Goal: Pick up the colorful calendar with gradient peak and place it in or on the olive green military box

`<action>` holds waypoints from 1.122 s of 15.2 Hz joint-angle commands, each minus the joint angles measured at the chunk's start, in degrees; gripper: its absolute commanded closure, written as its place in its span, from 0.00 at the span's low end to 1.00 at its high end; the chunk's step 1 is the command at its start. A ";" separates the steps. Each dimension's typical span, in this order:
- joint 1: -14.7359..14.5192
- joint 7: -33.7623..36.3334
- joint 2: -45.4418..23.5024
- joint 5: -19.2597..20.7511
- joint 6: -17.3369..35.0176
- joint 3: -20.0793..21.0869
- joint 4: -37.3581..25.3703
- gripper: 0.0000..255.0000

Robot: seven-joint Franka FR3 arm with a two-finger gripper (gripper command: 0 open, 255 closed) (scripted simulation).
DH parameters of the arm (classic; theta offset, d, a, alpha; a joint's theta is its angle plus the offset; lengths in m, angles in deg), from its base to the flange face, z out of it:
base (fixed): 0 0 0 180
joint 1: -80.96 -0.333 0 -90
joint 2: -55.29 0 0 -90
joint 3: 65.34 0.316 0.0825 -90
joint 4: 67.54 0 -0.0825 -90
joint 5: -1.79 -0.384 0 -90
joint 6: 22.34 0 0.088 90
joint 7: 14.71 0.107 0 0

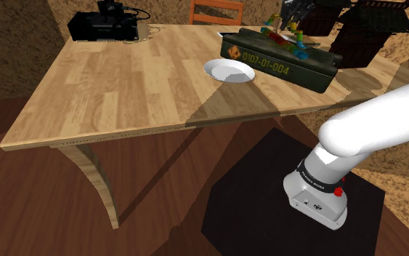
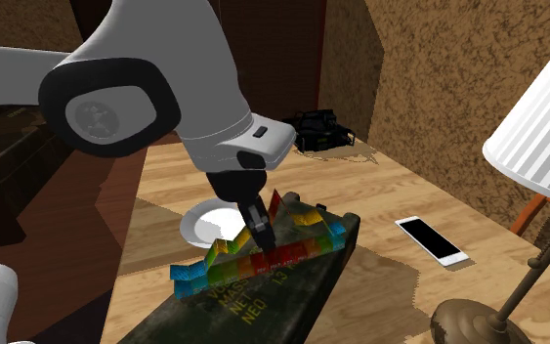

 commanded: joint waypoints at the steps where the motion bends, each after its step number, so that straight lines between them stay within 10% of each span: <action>1: 0.00 0.01 -0.03 0.01 0.17 -0.01 0.10 1.00; 5: 0.00 0.01 -0.03 0.01 0.17 -0.01 0.10 1.00; 6: 0.00 0.01 -0.03 0.01 0.17 -0.01 0.10 0.00; 17: 0.01 0.07 1.34 -0.07 -7.18 0.73 -5.88 0.00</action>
